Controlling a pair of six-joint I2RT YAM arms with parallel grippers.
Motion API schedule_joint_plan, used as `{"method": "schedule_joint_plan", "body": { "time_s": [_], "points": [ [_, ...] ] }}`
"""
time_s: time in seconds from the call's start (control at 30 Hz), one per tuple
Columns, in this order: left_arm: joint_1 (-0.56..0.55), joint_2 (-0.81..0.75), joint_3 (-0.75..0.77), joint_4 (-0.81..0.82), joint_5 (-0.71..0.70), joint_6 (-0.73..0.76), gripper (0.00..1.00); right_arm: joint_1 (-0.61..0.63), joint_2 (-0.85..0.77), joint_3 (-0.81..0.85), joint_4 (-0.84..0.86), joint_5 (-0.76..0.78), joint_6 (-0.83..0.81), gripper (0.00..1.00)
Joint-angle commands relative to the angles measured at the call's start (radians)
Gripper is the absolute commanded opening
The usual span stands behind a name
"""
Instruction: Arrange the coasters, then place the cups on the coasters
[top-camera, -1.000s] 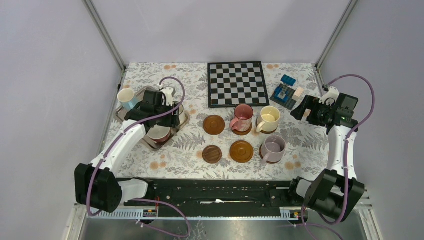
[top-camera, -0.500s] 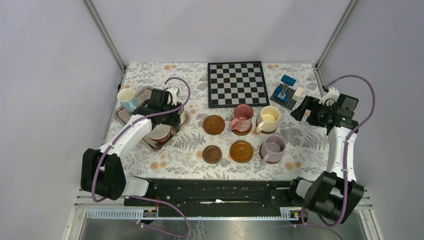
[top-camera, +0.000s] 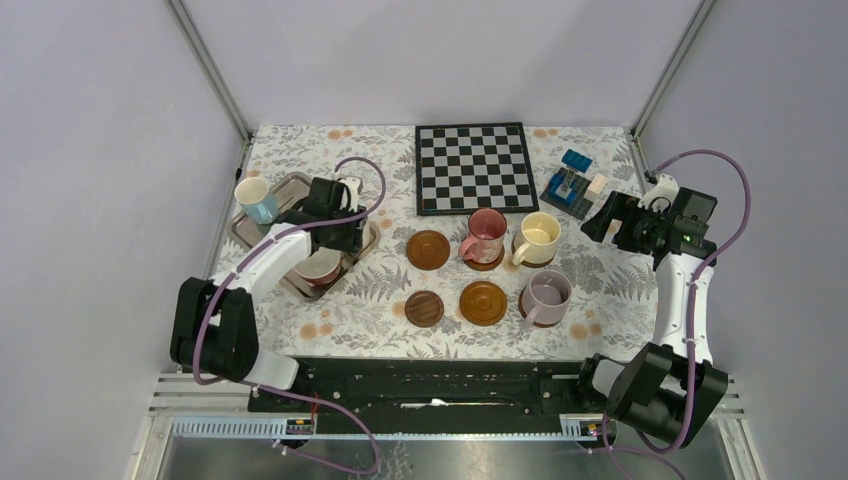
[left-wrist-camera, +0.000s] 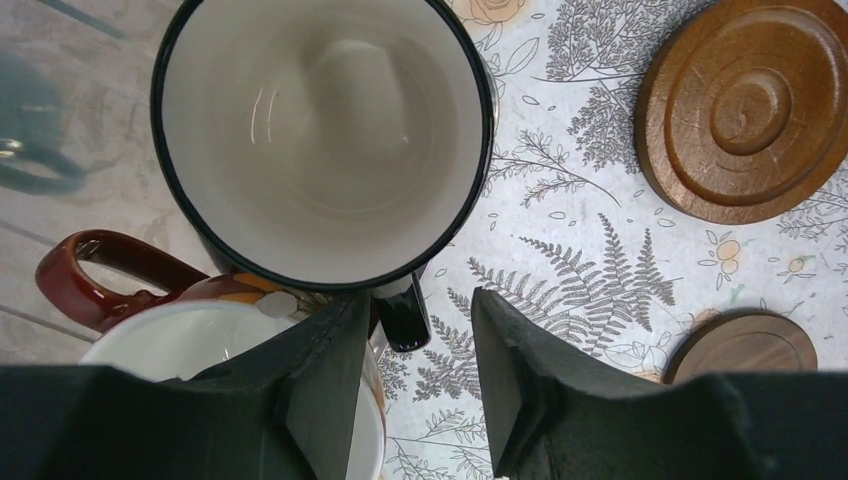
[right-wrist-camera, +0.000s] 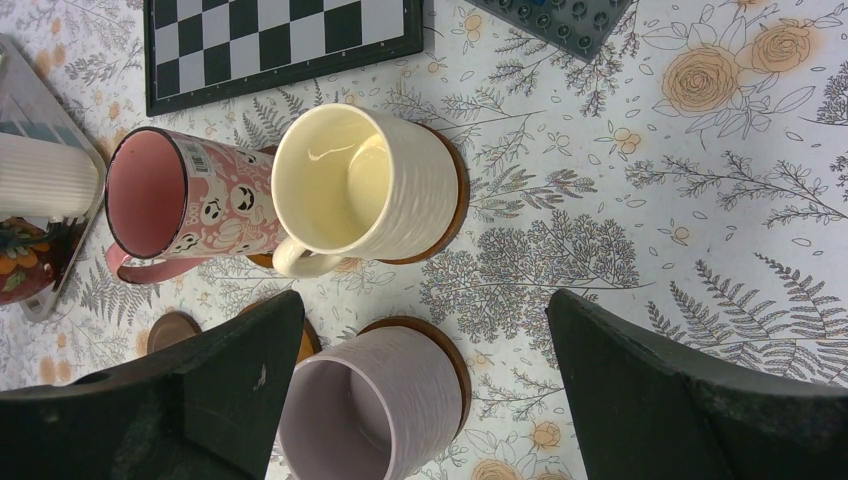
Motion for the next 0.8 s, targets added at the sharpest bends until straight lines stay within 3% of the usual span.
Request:
{"method": "schedule_joint_plan", "body": {
  "time_s": [0.0,0.53,0.77],
  "points": [
    [-0.006,0.03,0.022,0.054,-0.027,0.003,0.47,0.005,-0.02,0.014,0.003,-0.001,-0.005,0.98],
    [-0.006,0.169,0.047,0.079,-0.09,-0.009,0.43,0.005,-0.017,0.015,0.004,0.007,-0.005,0.98],
    [-0.006,0.155,0.05,0.069,-0.106,-0.009,0.27,0.005,-0.016,0.015,0.004,0.01,-0.006,0.98]
  ]
}}
